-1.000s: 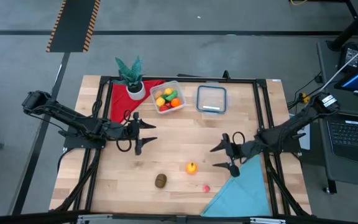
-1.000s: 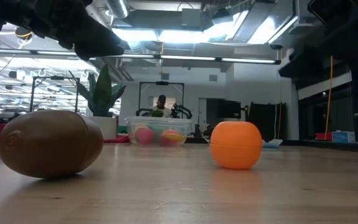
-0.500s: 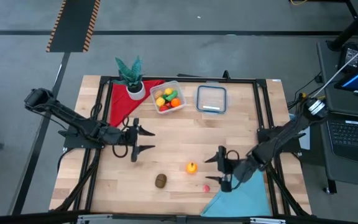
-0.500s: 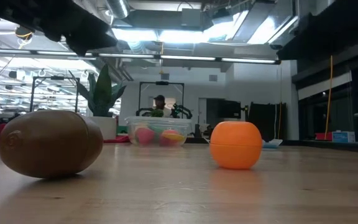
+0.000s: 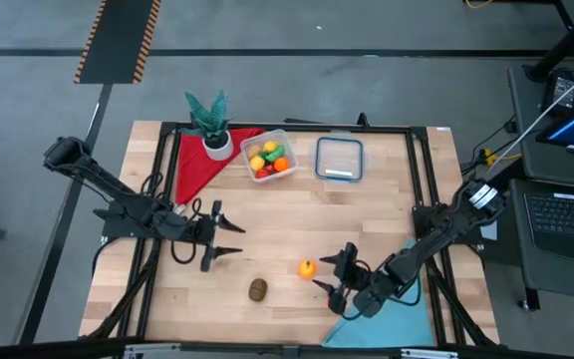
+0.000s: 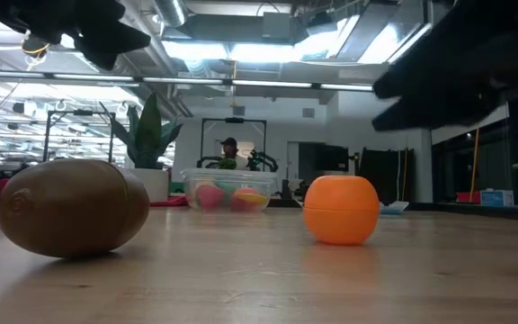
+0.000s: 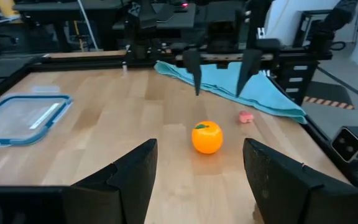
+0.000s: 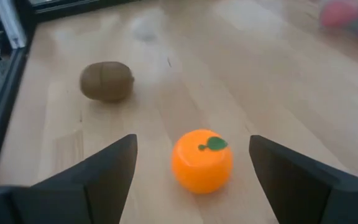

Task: Pick and placing Produce into tupperware
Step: Put the orange into the transparent bin

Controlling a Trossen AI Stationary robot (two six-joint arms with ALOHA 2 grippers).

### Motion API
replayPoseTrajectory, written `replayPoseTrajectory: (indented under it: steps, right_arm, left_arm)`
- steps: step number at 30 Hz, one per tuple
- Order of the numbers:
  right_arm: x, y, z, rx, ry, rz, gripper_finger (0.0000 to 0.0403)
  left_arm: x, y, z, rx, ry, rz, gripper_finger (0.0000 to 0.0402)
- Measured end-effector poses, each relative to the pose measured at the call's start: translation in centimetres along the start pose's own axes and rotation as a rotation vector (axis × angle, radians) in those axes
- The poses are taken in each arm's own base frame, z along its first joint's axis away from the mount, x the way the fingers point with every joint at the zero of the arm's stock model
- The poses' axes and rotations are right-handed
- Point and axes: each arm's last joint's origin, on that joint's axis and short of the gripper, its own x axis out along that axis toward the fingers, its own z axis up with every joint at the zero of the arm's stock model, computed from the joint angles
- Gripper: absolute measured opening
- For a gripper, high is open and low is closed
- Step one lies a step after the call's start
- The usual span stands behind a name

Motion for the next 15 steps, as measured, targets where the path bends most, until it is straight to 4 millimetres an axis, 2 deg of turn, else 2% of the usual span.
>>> replayPoseTrajectory:
  steps: [6,15]
  right_arm:
    - [0.6,0.1,-0.9,0.025,0.017,-0.003,0.0312]
    - [0.9,0.4,-1.8,0.014,0.131,0.091,0.0312]
  left_arm:
    - [-0.2,-0.4,0.0,0.006,0.001,-0.020,0.0228]
    - [-0.2,-0.4,-0.1,0.007,0.002,-0.020,0.0228]
